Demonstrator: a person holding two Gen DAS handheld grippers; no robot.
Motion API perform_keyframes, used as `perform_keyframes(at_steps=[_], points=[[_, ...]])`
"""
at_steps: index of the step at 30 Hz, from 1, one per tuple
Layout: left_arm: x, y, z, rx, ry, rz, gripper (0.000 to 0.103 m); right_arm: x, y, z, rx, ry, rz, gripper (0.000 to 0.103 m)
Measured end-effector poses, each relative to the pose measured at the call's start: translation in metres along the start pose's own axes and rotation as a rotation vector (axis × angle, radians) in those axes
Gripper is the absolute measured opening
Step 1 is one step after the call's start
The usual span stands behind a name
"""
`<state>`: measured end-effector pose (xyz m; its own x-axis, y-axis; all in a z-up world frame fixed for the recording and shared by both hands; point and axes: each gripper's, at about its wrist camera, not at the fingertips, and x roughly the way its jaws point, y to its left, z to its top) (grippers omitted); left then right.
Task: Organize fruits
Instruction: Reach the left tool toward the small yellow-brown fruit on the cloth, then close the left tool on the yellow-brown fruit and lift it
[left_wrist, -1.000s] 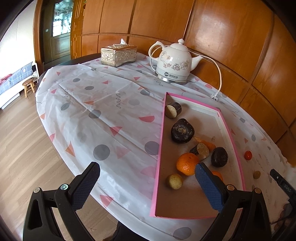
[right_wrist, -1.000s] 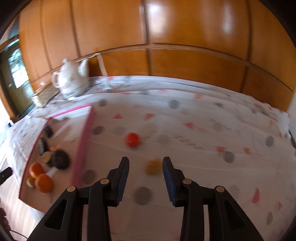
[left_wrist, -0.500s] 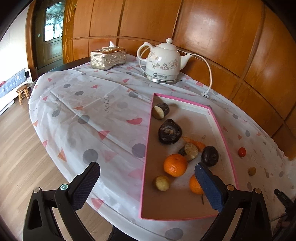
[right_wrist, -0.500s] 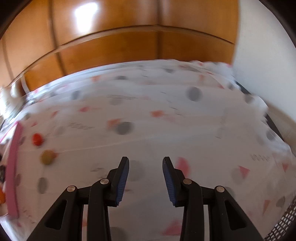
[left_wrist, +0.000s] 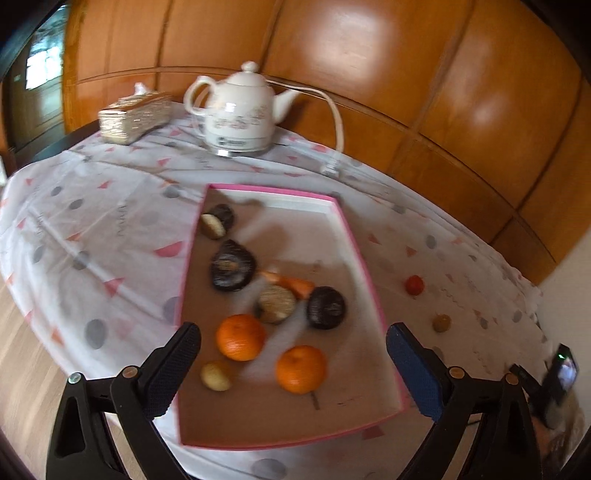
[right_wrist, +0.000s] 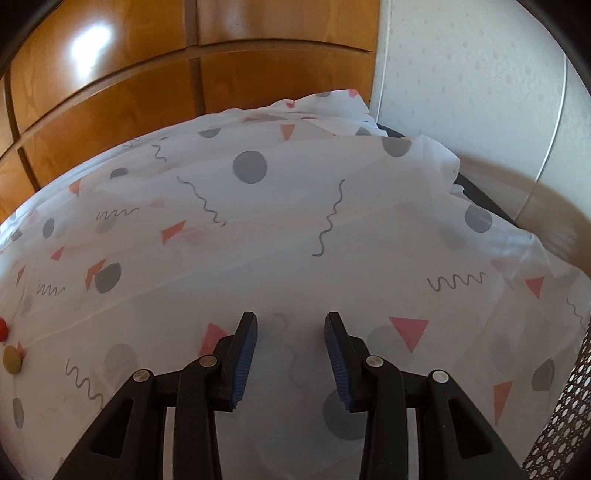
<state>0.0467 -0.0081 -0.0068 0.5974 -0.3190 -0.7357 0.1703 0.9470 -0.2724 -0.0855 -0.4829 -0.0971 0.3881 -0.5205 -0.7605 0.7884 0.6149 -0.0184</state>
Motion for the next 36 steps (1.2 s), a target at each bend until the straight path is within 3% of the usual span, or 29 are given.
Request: perform_keyframes(at_steps=[8, 10, 14, 23, 30, 36], points=[[0.033, -0.069, 0.01, 0.171, 0.104, -0.167, 0.091, 0.005, -0.004, 0.0, 0.014, -0.006, 0.021, 0.05], [0.044, -0.089, 0.011, 0.22, 0.128, -0.189, 0.083, 0.006, -0.003, 0.0, 0.015, -0.007, 0.031, 0.053], [0.065, -0.122, 0.009, 0.304, 0.176, -0.222, 0.078, 0.007, -0.001, 0.0, 0.01, -0.01, 0.042, 0.057], [0.116, -0.17, -0.006, 0.38, 0.277, -0.245, 0.068, 0.006, -0.001, -0.002, 0.012, -0.016, 0.051, 0.06], [0.139, -0.187, -0.009, 0.38, 0.297, -0.229, 0.053, 0.006, -0.004, -0.002, 0.037, -0.023, 0.069, 0.06], [0.156, -0.197, -0.012, 0.372, 0.303, -0.194, 0.046, 0.004, -0.007, -0.003, 0.073, -0.032, 0.08, 0.06]])
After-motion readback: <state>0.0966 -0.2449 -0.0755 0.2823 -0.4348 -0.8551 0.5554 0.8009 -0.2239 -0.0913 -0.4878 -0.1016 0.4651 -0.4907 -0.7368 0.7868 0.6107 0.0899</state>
